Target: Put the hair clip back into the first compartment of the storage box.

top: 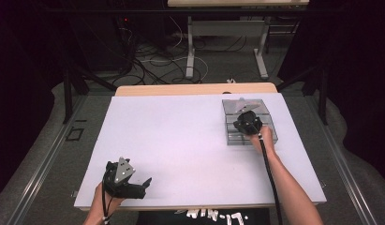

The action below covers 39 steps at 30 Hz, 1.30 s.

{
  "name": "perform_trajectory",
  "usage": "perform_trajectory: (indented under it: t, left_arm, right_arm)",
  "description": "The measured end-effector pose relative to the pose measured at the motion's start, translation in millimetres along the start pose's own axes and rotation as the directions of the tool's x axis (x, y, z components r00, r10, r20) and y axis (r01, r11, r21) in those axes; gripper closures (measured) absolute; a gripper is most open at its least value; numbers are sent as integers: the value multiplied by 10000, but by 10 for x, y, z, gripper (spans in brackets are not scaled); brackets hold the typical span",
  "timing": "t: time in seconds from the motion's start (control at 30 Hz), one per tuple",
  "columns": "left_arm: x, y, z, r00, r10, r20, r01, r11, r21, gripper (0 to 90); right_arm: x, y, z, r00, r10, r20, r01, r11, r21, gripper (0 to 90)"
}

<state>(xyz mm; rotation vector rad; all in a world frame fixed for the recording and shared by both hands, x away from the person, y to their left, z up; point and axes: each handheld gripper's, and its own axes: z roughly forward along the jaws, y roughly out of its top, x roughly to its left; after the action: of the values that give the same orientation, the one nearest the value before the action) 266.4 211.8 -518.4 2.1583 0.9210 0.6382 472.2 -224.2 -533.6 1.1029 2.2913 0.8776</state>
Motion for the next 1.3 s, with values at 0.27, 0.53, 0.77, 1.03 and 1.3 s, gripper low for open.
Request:
perform_trajectory:
  t: [0.27,0.53,0.77,1.03,1.3]
  left_arm:
    - [-3,-1,-2,10000,-31,32,31,10000,12,3]
    - [1,-2,-10,10000,-34,1,34,10000,-40,3]
    - [6,-8,-20,10000,-89,-9,89,9999,-67,3]
    - [8,-5,-22,9999,70,-103,-70,10000,-51,3]
    - [-1,-5,-30,10000,29,-39,-29,10000,3,3]
  right_arm:
    - [12,0,15,10000,20,76,-21,9999,111,900]
    - [-7,19,-50,9998,133,147,-131,9997,-188,796]
    - [-1,38,-188,9994,322,-150,-328,9987,-398,614]
    - [3,25,-326,9949,599,-815,-627,9975,-327,352]
    - [33,-31,-436,9844,740,-1595,-775,9969,-160,154]
